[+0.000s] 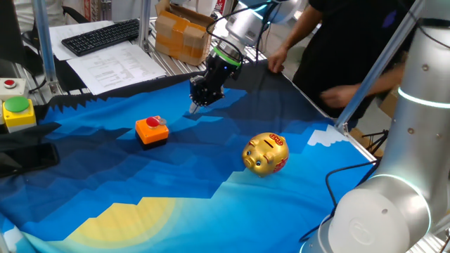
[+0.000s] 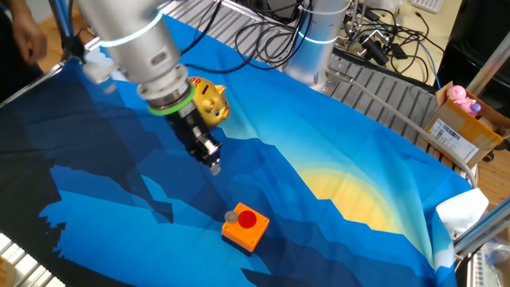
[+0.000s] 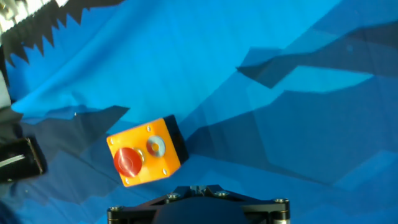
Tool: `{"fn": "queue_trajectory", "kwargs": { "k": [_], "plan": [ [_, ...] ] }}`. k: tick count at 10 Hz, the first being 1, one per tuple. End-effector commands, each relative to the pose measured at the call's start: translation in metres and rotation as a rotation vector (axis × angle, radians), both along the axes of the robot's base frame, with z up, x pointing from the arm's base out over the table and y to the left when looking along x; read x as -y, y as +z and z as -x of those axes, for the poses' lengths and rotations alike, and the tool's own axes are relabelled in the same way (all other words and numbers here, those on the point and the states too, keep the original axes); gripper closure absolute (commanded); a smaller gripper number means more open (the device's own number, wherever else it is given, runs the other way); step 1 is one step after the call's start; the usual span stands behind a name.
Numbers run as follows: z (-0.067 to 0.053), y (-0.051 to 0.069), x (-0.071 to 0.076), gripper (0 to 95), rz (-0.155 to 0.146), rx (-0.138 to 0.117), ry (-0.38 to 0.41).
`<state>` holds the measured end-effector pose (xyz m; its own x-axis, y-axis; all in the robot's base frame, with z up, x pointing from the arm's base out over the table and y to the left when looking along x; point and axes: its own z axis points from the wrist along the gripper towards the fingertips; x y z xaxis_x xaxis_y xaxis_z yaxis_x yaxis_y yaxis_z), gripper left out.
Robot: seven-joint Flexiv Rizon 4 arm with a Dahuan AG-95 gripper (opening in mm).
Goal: Drop coins into a piggy bank
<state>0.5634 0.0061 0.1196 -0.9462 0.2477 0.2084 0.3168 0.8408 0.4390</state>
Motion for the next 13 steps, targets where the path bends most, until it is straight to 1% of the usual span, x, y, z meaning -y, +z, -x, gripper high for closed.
{"fn": "queue_trajectory", "kwargs": {
  "k": [1, 3, 4, 5, 6, 7, 8, 9, 10, 11, 12, 13],
  "plan": [
    [-0.003, -0.003, -0.010, 95.0, -0.035, -0.006, -0.028],
    [-0.003, -0.006, -0.023, 95.0, -0.031, -0.009, -0.038],
    [-0.003, -0.008, -0.025, 76.0, -0.029, -0.011, -0.043],
    [-0.003, -0.012, -0.025, 76.0, -0.033, -0.013, -0.045],
    [-0.004, -0.015, -0.025, 76.0, -0.038, -0.007, -0.037],
    [-0.008, -0.020, -0.025, 76.0, -0.056, 0.002, -0.026],
    [-0.010, -0.022, -0.025, 76.0, -0.060, 0.008, -0.023],
    [-0.019, -0.023, -0.028, 76.0, -0.062, 0.003, -0.023],
    [-0.020, -0.024, -0.033, 76.0, -0.057, -0.005, -0.040],
    [-0.018, -0.024, -0.037, 76.0, -0.055, -0.010, -0.056],
    [-0.018, -0.026, -0.045, 76.0, -0.054, -0.010, -0.073],
    [-0.020, -0.030, -0.046, 76.0, -0.053, -0.005, -0.078]
  ]
}}
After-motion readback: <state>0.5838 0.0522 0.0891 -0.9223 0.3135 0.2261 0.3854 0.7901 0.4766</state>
